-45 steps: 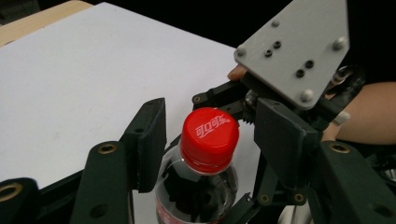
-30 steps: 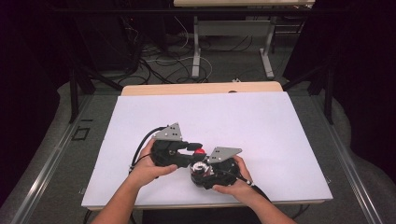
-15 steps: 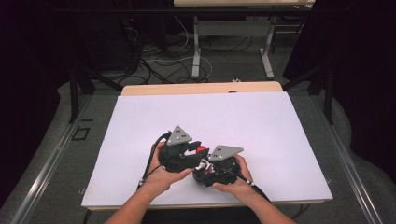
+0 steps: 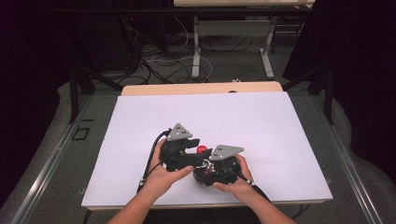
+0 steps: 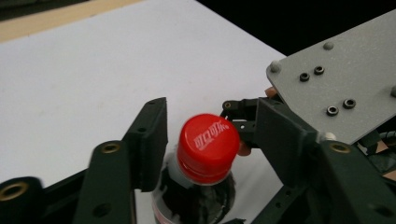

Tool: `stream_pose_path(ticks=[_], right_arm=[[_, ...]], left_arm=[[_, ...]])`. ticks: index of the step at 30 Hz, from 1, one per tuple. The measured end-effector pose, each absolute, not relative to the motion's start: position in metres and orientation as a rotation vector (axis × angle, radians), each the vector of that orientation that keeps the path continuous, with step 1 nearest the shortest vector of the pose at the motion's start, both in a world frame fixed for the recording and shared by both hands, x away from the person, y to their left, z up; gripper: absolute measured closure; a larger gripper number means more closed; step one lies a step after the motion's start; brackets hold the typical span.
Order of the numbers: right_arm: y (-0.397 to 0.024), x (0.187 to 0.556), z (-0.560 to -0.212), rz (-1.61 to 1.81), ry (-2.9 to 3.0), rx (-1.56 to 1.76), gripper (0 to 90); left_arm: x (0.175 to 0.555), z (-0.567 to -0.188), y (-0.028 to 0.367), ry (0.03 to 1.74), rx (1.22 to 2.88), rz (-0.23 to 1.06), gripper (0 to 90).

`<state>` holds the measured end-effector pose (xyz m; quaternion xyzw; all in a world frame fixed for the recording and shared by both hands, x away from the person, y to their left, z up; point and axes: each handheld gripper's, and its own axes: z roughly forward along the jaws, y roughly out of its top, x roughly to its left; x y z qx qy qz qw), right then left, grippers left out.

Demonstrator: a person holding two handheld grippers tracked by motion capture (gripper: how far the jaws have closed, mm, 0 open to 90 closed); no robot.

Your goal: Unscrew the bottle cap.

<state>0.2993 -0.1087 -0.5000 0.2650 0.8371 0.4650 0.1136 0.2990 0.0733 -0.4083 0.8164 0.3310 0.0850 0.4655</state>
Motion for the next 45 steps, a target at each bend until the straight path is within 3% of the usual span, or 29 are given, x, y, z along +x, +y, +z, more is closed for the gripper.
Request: stream_pose_path(ticks=[12,19,26,33,39,45], right_arm=[[-0.108,0.298,-0.499,1.384,2.479,0.752,29.2],[-0.107,0.298,-0.499,1.379,2.492,0.728,29.1],[-0.106,0.297,-0.5,1.386,2.491,0.709,29.2],[-0.106,0.297,-0.5,1.384,2.488,0.71,29.2],[-0.106,0.297,-0.501,1.373,2.484,0.726,29.2],[-0.107,0.298,-0.5,1.36,2.478,0.732,29.2]], left_arm=[[0.319,-0.406,0.1,0.502,2.041,0.031,41.5],[0.325,-0.414,0.099,0.46,2.074,0.006,44.7],[0.327,-0.418,0.094,0.462,2.073,0.019,49.3],[0.322,-0.42,0.089,0.453,2.059,0.037,61.0],[0.314,-0.42,0.085,0.496,2.071,0.122,61.7],[0.303,-0.416,0.076,0.648,2.047,0.203,61.8]])
